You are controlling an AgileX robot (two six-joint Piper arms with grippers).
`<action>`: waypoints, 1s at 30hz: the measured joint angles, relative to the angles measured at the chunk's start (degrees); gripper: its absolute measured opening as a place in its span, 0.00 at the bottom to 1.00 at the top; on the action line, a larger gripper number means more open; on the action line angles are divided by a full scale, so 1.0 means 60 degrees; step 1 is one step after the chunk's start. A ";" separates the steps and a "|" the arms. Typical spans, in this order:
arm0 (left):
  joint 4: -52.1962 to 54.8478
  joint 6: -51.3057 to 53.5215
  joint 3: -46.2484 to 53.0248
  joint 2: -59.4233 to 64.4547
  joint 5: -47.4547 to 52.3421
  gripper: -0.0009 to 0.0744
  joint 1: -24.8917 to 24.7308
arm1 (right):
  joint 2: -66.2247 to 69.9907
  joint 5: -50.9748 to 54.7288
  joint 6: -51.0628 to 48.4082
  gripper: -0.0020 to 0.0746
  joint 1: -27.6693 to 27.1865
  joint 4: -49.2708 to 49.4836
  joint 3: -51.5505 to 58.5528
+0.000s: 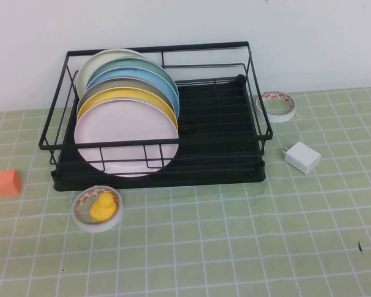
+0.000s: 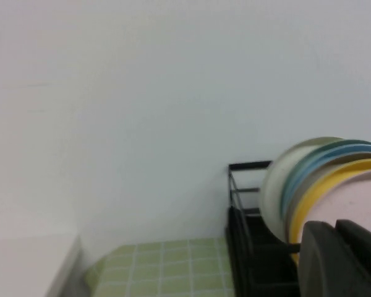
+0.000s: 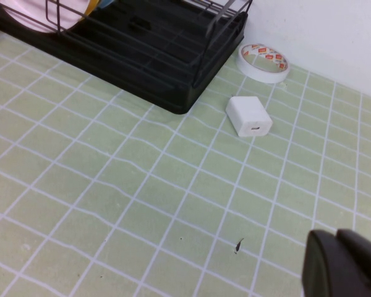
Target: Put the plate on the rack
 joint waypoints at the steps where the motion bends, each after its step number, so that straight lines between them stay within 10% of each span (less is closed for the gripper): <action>1: 0.1208 -0.1339 0.0000 -0.0019 0.0207 0.01 0.0050 | 0.0000 0.0000 0.0000 0.03 0.0000 0.0000 0.0000; 8: 0.7572 -0.8802 0.0715 -0.0416 0.0787 0.01 0.0152 | 0.0000 0.0000 0.0000 0.03 0.0000 0.0000 0.0000; 30: 0.8501 -1.1039 0.1519 -0.0792 0.3154 0.01 0.0083 | 0.0000 0.0015 0.0000 0.03 0.0000 0.0020 0.0000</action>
